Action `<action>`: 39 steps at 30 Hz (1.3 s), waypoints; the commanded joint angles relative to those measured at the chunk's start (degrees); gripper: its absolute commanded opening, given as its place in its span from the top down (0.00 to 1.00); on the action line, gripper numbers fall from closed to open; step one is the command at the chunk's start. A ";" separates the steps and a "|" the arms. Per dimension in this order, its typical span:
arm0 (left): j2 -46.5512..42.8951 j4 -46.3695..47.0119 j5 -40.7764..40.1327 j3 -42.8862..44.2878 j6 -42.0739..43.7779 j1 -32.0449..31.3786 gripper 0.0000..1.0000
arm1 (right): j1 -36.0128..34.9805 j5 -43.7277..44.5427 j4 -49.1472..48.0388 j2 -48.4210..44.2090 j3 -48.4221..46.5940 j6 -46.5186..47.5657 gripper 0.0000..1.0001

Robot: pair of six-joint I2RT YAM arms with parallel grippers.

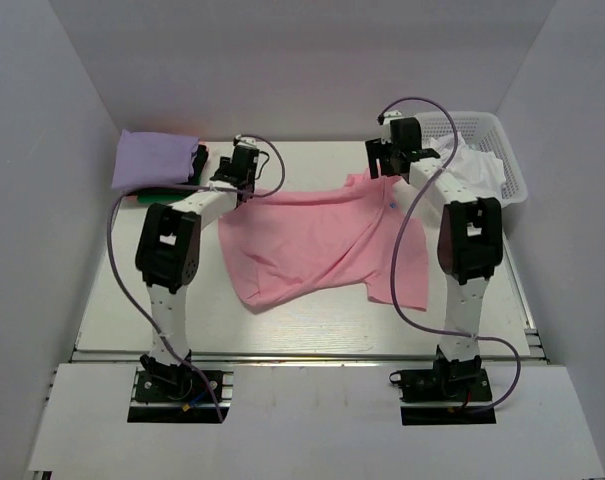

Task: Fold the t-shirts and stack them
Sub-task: Flatten out the tshirt

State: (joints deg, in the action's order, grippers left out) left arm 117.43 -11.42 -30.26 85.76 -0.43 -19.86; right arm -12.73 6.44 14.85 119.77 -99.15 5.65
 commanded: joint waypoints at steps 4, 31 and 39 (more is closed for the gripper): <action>2.37 -7.31 6.09 14.00 -4.76 2.28 0.01 | -0.10 -1.25 3.70 1.00 -8.17 0.76 0.10; -52.91 -10.12 51.26 -46.29 -13.37 -8.09 0.01 | -0.54 -24.98 0.00 -33.63 38.06 -12.15 0.10; -40.28 -16.79 40.47 -43.14 -13.37 -15.46 0.06 | -0.54 -23.93 0.09 -34.69 41.85 -12.15 0.10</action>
State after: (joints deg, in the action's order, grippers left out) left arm 73.56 -24.77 14.24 40.07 -13.61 -33.47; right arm -13.26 -16.88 16.49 86.80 -57.65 -5.85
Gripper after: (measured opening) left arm 0.951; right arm 0.902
